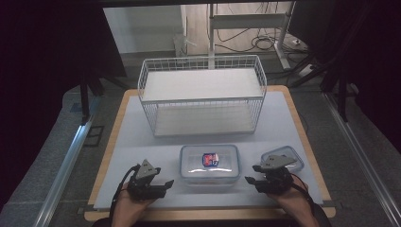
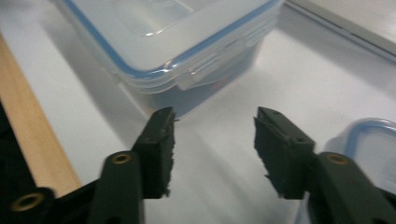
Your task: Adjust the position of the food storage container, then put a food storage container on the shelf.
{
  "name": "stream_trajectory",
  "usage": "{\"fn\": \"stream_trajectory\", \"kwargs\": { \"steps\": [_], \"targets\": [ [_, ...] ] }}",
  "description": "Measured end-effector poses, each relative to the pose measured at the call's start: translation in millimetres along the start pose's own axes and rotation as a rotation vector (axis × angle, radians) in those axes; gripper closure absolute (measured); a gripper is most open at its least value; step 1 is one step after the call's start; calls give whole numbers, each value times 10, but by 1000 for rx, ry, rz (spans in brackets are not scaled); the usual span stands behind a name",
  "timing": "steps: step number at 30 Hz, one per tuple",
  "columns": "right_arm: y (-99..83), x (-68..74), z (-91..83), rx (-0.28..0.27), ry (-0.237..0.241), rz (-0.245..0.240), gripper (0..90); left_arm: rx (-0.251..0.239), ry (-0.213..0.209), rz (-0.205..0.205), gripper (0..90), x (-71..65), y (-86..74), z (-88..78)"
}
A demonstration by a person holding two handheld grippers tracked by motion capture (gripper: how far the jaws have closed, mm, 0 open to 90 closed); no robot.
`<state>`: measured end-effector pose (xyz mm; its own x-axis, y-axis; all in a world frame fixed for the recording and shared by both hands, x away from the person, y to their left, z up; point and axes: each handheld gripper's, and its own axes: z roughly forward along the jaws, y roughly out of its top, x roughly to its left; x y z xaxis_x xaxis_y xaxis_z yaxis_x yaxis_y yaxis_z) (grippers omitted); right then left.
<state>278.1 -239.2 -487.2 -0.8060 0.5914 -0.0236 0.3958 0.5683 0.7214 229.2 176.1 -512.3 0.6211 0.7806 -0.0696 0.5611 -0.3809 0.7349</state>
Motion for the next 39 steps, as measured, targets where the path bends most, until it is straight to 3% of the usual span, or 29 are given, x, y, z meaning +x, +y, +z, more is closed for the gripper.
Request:
{"fn": "stream_trajectory", "kwargs": {
  "steps": [4,12,28,32,33,36,39],
  "targets": [
    [-9,-13,-8,-20,-38,-3,336,42,19,49,207,-56,-48,-10],
    [-38,-59,6,-42,-62,3,193,29,14,45,101,-56,-76,7],
    [-47,-50,32,-32,-50,-3,172,18,24,43,73,-27,-93,9],
    [-42,-53,36,-32,-51,-1,169,19,89,76,63,-22,-110,15],
    [-42,-53,36,-32,-51,-1,169,19,89,76,62,-22,-110,15],
    [-31,-55,30,-42,-43,12,166,1,119,38,38,7,-107,22],
    [-16,-54,26,-49,-38,18,161,2,103,32,34,18,-101,26]
  ]
}}
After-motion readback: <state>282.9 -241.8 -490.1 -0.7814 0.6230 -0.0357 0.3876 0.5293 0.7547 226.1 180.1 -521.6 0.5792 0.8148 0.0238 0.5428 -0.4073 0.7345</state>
